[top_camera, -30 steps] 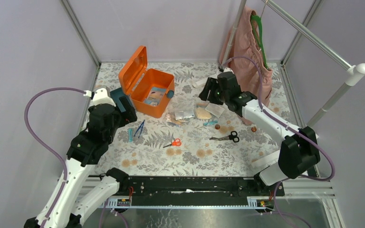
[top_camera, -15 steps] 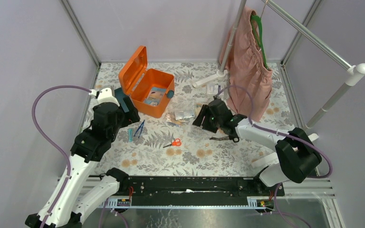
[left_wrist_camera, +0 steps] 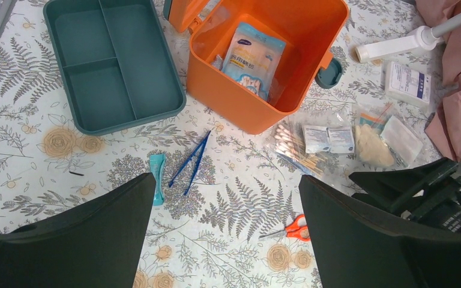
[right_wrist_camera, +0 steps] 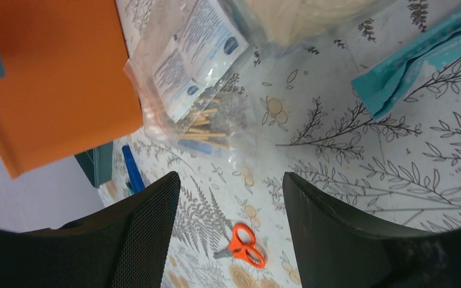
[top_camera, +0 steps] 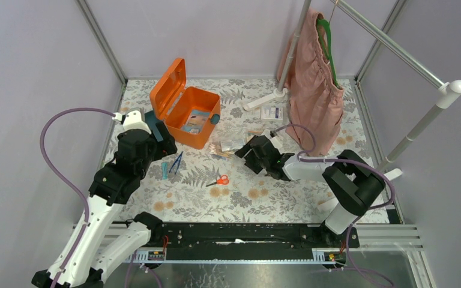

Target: Organize the medicine kit

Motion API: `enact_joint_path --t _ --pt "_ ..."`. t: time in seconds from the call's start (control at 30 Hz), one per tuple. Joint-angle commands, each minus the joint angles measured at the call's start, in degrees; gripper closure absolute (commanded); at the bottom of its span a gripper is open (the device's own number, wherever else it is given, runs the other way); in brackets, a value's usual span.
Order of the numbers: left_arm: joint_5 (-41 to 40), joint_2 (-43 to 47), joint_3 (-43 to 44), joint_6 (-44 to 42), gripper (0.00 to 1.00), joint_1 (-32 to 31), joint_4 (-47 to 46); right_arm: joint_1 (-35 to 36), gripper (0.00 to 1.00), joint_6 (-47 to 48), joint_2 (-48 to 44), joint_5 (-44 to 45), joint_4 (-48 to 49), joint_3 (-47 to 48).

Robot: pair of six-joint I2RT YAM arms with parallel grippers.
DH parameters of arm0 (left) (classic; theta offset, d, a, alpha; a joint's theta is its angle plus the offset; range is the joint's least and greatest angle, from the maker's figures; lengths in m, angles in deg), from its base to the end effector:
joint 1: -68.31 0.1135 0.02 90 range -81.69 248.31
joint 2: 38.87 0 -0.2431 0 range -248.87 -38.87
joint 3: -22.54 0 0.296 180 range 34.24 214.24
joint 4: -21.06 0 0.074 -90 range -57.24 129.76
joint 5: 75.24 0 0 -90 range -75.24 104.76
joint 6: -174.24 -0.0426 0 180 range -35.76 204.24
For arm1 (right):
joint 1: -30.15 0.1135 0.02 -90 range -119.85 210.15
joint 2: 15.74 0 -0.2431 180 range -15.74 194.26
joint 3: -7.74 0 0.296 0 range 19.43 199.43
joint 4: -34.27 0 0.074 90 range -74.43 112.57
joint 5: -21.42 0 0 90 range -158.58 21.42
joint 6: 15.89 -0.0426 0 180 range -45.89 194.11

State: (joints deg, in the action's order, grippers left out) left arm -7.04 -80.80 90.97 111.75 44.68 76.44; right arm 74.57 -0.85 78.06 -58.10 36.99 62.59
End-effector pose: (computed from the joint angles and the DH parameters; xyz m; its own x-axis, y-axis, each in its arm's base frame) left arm 0.1928 -0.0671 0.3532 -0.4267 -0.2814 -0.8595 -0.1385 0.9595 -0.2454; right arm 0.2624 0.2463 0.1015 -0.6730 0.6701 -0.3131 0.2563 0.6084 0.7511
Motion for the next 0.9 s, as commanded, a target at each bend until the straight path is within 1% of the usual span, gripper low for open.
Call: enact_joint_path --t 0.0,0.27,0.43,0.7,0.77,0.87 --pt "0.7 0.4 -0.5 -0.3 0.01 -0.2 -2.6 0.2 0.28 -6.1 3.4 3.8 4.8 0.5" --pt "0.2 0.7 -0.6 -1.0 0.01 -0.2 -2.1 0.2 0.29 -11.1 8.2 11.1 6.2 0.8" --pt "-0.5 0.7 -0.4 -1.5 0.01 -0.2 -1.6 0.2 0.29 -12.1 10.7 15.4 5.5 2.5" --pt "-1.1 0.8 -0.2 -1.5 0.01 -0.2 -1.2 0.1 0.31 -13.8 16.5 15.3 6.8 6.6" --pt "-1.2 1.0 -0.1 -1.5 0.01 -0.2 -1.0 0.0 0.35 -15.0 18.0 15.1 7.8 7.1" --pt "-1.4 1.0 0.1 -1.5 0.01 -0.2 -0.6 -0.1 0.45 -15.2 19.3 15.3 9.7 7.2"
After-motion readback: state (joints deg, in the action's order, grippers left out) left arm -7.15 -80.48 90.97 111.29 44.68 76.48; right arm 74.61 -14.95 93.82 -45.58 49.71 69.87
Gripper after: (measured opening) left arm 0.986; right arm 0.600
